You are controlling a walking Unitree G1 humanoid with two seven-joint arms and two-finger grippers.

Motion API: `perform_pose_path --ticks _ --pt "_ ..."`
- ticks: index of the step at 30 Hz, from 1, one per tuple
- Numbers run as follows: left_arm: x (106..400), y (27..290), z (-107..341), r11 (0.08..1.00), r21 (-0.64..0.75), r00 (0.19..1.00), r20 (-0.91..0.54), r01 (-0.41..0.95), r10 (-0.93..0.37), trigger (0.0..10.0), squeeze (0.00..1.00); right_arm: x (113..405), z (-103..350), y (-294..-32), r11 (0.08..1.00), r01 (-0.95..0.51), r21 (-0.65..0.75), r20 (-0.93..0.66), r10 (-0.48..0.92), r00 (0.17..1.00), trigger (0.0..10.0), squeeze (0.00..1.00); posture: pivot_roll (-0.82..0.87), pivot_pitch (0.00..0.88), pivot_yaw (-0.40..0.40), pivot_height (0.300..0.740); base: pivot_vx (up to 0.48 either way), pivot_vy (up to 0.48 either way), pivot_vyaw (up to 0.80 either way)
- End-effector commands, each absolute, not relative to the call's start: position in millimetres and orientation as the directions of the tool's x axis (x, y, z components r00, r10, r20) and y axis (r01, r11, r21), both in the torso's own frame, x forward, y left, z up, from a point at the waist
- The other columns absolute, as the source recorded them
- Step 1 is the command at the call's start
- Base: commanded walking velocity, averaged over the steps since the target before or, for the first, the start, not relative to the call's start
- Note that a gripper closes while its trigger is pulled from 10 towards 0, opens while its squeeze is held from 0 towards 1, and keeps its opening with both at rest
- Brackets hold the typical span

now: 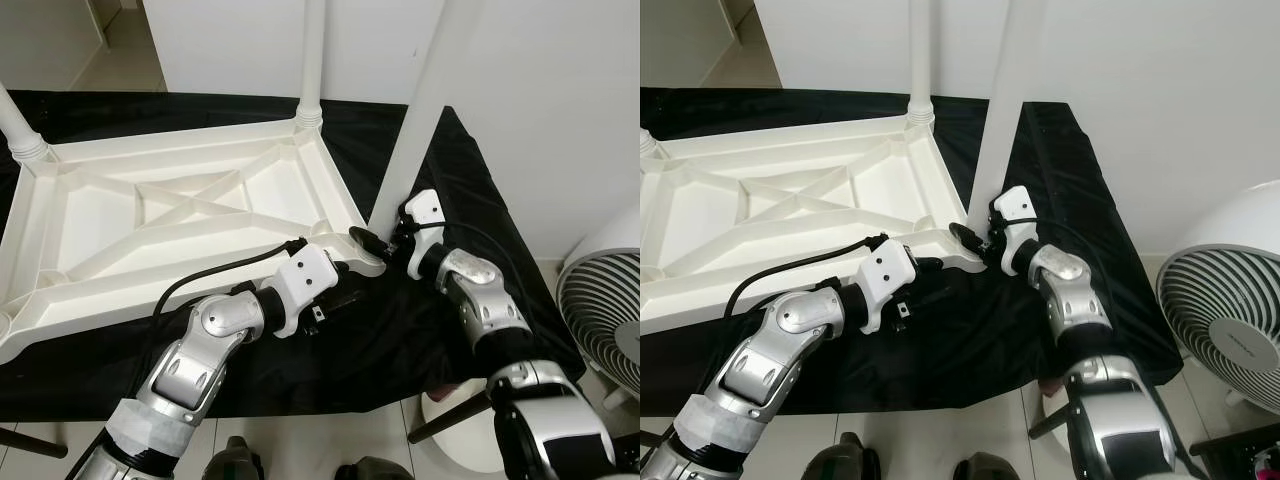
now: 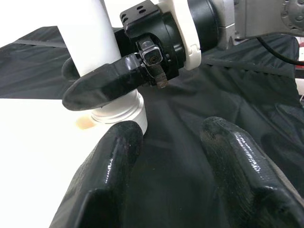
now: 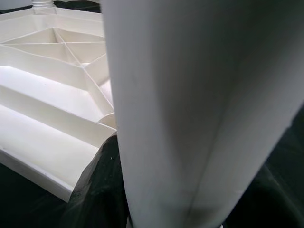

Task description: Building children table

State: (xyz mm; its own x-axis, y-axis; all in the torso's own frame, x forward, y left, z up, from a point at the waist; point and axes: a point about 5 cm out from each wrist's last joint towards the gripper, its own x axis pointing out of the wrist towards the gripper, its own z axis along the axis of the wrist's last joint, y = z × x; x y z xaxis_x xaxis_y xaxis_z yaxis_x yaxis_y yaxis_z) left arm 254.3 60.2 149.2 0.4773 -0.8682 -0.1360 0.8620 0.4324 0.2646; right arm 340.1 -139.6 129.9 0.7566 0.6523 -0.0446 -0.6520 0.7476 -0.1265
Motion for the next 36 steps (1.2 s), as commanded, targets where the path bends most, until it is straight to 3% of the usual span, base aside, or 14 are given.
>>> perform_pose_path --ticks 1,4,9,12,15,22,23,24,25,34,35,36 --pt "255 62 148 0.46 0.259 0.504 -0.138 0.849 -0.853 10.0 0.0 335 128 -136 0.77 -0.627 -0.118 -0.037 0.627 0.778 10.0 0.0 -0.01 0.0 -0.025 0.74 0.0 0.0 0.0" --pt "255 61 147 0.46 0.254 0.502 -0.137 0.851 -0.854 10.0 0.0 320 127 -116 0.829 -0.552 -0.091 0.014 0.555 0.832 10.0 0.0 -0.01 0.0 -0.026 0.74 0.0 0.0 0.0" --pt "255 60 147 0.461 0.252 0.503 -0.135 0.851 -0.854 10.0 0.0 317 125 -108 0.868 -0.492 -0.063 0.02 0.494 0.869 10.0 0.0 -0.01 0.0 -0.027 0.74 0.0 0.0 0.0" --pt "254 60 148 0.459 0.248 0.5 -0.135 0.853 -0.856 10.0 0.0 314 122 -95 0.954 -0.301 0.001 0.013 0.301 0.954 10.0 0.0 -0.01 0.0 -0.016 0.74 0.0 0.0 0.0" --pt "253 60 147 0.453 0.246 0.494 -0.14 0.857 -0.858 10.0 0.0 315 119 -92 0.974 -0.225 0.027 -0.005 0.225 0.974 10.0 0.0 -0.01 0.0 -0.014 0.74 0.0 0.0 0.0" --pt "252 60 147 0.451 0.244 0.492 -0.141 0.858 -0.859 10.0 0.0 314 121 -94 0.978 -0.205 0.038 -0.018 0.205 0.979 10.0 0.0 -0.01 0.0 -0.013 0.74 0.0 0.0 0.0" --pt "252 60 147 0.453 0.244 0.493 -0.142 0.858 -0.858 10.0 0.0 314 122 -96 0.979 -0.2 0.036 -0.017 0.201 0.98 10.0 0.31 0.0 0.0 -0.018 0.74 0.0 0.0 0.0" --pt "252 60 147 0.453 0.244 0.493 -0.142 0.858 -0.858 10.0 0.0 314 122 -96 0.979 -0.2 0.036 -0.017 0.201 0.98 10.0 0.31 0.0 0.0 -0.018 0.74 0.0 0.0 0.0" --pt "252 61 147 0.455 0.244 0.495 -0.142 0.857 -0.857 10.0 0.0 313 124 -98 0.978 -0.205 0.043 -0.011 0.206 0.979 10.0 1.0 0.0 0.0 -0.019 0.74 0.0 0.0 0.0" --pt "252 60 146 0.462 0.24 0.501 -0.138 0.854 -0.855 10.0 0.0 315 136 -112 0.974 -0.224 0.038 0.052 0.222 0.974 10.0 1.0 0.0 0.0 -0.026 0.74 0.0 0.0 0.0" --pt "252 61 146 0.463 0.239 0.502 -0.138 0.853 -0.854 10.0 0.0 316 137 -116 0.963 -0.266 0.04 0.057 0.264 0.963 10.0 0.73 0.0 0.0 -0.024 0.74 0.0 0.0 0.0" --pt "252 61 146 0.464 0.238 0.503 -0.138 0.853 -0.853 10.0 0.0 317 140 -122 0.952 -0.305 0.025 0.064 0.303 0.951 10.0 0.0 -0.01 0.0 -0.021 0.74 0.0 0.0 0.0"
